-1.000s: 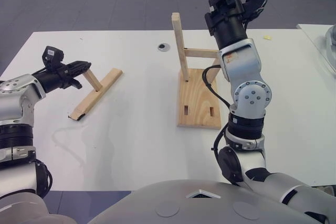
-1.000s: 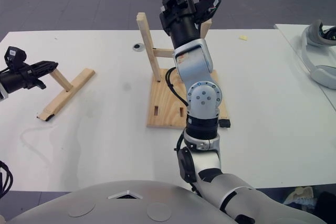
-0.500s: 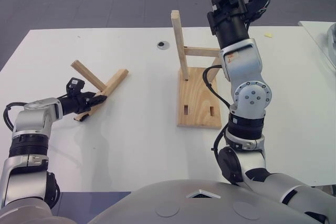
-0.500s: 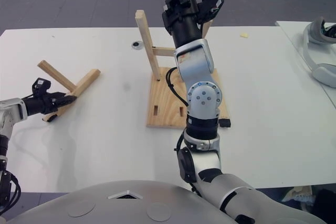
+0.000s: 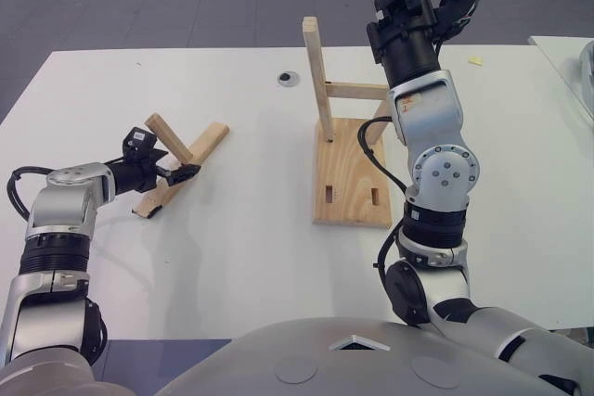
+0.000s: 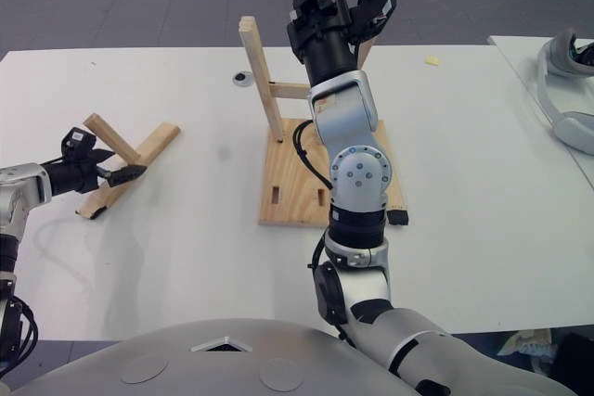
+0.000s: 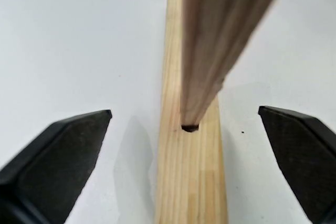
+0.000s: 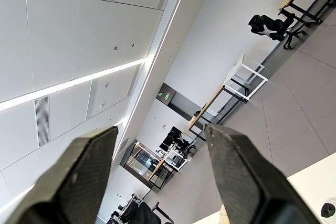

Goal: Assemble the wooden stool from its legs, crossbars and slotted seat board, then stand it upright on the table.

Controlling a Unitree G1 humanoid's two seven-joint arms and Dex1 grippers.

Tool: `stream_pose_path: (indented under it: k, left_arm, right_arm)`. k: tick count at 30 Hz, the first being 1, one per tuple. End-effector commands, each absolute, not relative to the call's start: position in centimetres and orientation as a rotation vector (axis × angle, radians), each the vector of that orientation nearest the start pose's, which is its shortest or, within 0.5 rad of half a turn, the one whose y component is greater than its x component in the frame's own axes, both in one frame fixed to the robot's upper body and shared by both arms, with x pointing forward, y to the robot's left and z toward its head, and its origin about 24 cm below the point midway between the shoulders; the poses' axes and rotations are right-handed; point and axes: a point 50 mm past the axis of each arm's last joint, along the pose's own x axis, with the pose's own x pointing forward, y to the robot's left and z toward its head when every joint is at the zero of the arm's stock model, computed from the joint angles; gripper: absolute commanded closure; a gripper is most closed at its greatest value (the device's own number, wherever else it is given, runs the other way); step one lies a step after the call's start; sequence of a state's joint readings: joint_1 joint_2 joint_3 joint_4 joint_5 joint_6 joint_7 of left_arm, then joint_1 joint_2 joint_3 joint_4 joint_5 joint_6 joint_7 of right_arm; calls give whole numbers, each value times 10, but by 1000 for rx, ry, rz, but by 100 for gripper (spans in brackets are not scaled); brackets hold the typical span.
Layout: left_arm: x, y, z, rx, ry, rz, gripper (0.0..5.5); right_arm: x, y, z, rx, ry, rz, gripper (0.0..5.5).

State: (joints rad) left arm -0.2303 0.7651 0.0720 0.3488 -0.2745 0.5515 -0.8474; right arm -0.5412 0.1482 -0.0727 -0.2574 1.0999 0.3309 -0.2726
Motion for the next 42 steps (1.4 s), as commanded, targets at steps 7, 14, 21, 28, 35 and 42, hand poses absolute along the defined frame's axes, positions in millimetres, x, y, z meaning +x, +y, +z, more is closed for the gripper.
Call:
stream_pose_path:
  k: [7,14,21,28,35,42]
  left_arm:
    - [240,312,35,100,775,-461,59]
    - [226,321,36,72,806,-446,165]
    - [220,316,32,62,828,-464,267]
    - [223,312,29,71,809,-435,347]
    - [255,317,53,125,671,-381,347]
    - [322,279,146,217,286,-419,347]
  right_arm:
    - [295,-70,220,1188,-181,472,241]
    - [295,-68,220,1187,-173,482,241]
    - [294,-70,219,1190,-174,471,241]
    - [295,-70,219,1190,-170,474,241]
    - [297,-70,220,1184,-174,473,241]
    - [297,-71,227,949,-214,521,241]
